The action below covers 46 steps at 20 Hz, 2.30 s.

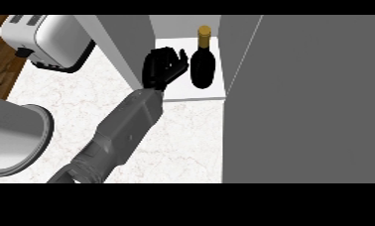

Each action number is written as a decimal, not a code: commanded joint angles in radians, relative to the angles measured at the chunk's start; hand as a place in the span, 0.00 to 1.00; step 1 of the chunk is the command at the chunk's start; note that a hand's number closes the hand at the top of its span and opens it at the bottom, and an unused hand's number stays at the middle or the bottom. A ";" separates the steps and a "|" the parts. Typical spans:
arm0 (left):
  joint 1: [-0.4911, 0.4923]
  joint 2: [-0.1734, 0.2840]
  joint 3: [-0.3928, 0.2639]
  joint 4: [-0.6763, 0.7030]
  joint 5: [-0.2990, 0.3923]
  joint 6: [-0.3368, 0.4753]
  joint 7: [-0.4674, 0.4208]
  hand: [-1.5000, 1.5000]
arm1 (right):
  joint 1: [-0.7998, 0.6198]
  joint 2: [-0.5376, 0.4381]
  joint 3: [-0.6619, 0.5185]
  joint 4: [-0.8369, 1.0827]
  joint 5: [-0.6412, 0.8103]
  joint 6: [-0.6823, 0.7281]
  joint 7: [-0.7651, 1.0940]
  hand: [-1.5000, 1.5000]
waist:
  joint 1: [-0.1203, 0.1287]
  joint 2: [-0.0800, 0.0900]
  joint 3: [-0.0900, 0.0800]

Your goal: Pick up the wine, place it into the cabinet and close the cabinet

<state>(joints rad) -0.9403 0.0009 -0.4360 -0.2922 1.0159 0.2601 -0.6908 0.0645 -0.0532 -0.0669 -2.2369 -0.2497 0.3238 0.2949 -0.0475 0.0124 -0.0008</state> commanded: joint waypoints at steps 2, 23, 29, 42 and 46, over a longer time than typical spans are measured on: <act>0.007 -0.001 0.005 0.072 -0.001 -0.048 0.001 1.00 | -0.004 -0.005 0.003 -0.025 -0.017 -0.018 0.053 0.00 | 0.002 0.000 0.000; 0.031 0.003 0.045 0.035 -0.026 -0.059 -0.258 0.00 | -0.010 -0.016 -0.016 -0.003 -0.004 -0.001 0.013 0.00 | 0.035 -0.010 0.001; 0.124 0.043 0.000 -0.108 -0.049 -0.011 -0.218 0.00 | 0.005 -0.017 -0.016 -0.036 -0.007 -0.011 0.039 0.00 | 0.066 -0.022 0.001; 0.427 0.234 -0.222 -0.891 -0.181 0.139 0.107 0.00 | -0.004 0.011 0.035 -0.072 0.053 -0.056 0.083 0.00 | 0.081 -0.026 0.002; 0.590 0.324 -0.257 -1.180 -0.216 0.223 0.157 0.00 | 0.060 0.013 0.034 -0.105 0.034 -0.018 0.038 0.00 | 0.068 -0.023 0.002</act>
<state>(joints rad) -0.4700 0.2397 -0.6574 -1.2261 0.8279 0.4205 -0.5989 0.0759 -0.0521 -0.0594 -2.3011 -0.2250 0.2917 0.3451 0.0255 -0.0104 0.0004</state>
